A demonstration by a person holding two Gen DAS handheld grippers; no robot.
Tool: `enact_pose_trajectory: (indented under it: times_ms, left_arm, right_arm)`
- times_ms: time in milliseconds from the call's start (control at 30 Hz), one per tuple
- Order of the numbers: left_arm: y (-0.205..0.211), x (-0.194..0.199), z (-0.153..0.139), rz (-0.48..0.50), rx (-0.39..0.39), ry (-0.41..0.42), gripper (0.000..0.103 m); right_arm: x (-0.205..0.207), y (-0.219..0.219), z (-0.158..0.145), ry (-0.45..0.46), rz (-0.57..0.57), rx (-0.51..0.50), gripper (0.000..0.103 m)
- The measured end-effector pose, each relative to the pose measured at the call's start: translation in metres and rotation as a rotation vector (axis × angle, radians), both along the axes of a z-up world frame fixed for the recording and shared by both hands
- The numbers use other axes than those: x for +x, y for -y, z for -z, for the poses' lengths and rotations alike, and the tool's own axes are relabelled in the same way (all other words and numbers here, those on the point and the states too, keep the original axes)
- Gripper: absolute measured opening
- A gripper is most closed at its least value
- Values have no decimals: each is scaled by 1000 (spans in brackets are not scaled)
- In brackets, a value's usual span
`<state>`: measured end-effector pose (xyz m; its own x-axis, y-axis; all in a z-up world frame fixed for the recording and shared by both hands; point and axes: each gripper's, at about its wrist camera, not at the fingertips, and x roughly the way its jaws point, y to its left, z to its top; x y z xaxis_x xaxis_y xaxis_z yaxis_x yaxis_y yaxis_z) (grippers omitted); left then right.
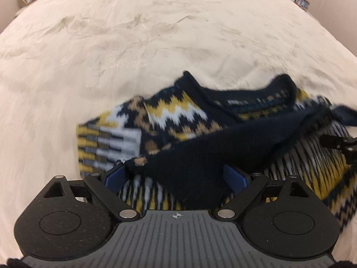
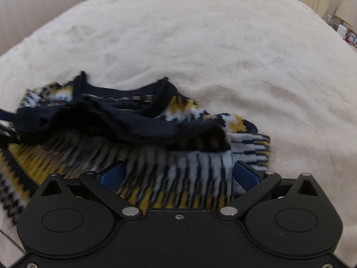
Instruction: Fold small clothes
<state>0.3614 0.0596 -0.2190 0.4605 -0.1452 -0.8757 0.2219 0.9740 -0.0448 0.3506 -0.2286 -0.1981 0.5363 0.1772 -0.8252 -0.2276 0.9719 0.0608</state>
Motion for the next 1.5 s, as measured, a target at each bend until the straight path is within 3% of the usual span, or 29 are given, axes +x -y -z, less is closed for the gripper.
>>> enact_pose_trajectory:
  times_ms: [133, 300, 533, 700, 900, 1233, 1333, 1500]
  left_arm:
    - [-7, 23, 0, -59, -45, -23, 95]
    - [-12, 44, -3, -102, -48, -12, 95]
    - [-34, 64, -30, -226, -76, 87, 95]
    - [-48, 55, -60, -296, -93, 174, 95]
    - [-38, 26, -76, -234, -112, 180, 95]
    - [3, -28, -28, -31, -22, 26, 95]
    - [2, -18, -17, -47, 19, 24, 95]
    - [-15, 29, -2, -161, 48, 22, 95]
  right_arm:
    - [29, 10, 10, -44, 52, 25, 103]
    - [46, 19, 15, -97, 72, 86, 103]
    - [54, 40, 8, -103, 204, 188, 103]
    - [49, 52, 0, -69, 249, 206, 103]
    - [39, 66, -11, -36, 303, 250, 103]
    - [0, 56, -15, -62, 273, 267, 103]
    - [-10, 53, -13, -81, 267, 264, 103]
    - [-24, 52, -12, -101, 249, 259, 103]
